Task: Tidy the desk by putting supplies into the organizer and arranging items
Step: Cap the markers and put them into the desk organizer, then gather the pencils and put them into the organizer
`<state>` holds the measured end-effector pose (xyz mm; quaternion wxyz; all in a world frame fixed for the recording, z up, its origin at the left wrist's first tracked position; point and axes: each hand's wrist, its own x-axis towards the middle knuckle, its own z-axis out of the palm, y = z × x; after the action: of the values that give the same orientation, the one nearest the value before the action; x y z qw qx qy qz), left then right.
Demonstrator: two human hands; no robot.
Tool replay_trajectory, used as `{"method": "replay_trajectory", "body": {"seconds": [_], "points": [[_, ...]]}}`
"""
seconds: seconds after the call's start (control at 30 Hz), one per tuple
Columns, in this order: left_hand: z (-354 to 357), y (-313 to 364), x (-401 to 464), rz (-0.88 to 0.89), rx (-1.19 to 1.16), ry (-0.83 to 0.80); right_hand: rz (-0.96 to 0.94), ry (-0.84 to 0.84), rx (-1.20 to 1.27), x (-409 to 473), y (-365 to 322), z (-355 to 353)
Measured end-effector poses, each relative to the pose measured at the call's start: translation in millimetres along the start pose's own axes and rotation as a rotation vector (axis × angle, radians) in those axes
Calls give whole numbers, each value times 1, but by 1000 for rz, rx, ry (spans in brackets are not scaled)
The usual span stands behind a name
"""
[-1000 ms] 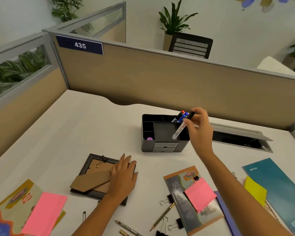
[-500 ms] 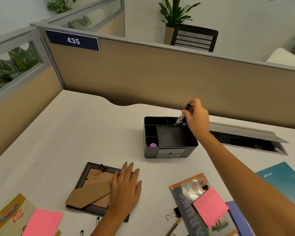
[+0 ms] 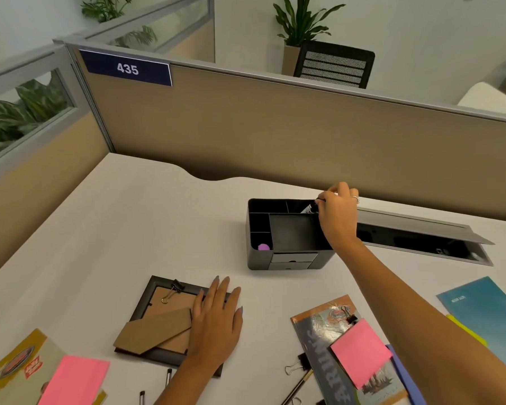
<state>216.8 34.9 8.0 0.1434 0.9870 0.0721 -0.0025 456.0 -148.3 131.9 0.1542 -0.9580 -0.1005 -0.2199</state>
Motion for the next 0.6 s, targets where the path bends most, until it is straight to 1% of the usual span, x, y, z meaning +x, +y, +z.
{"method": "replay_trajectory", "body": {"seconds": [0.17, 0.3, 0.5, 0.6], "points": [[-2, -1, 1, -7, 10, -18, 25, 20, 59, -8, -1, -14], [-6, 1, -5, 5, -13, 28, 58, 35, 156, -33, 3, -25], [-14, 11, -36, 43, -34, 129, 13, 15, 270, -108, 10, -39], [-12, 16, -59, 43, -45, 139, 5, -28, 302, -153, 8, -45]]}}
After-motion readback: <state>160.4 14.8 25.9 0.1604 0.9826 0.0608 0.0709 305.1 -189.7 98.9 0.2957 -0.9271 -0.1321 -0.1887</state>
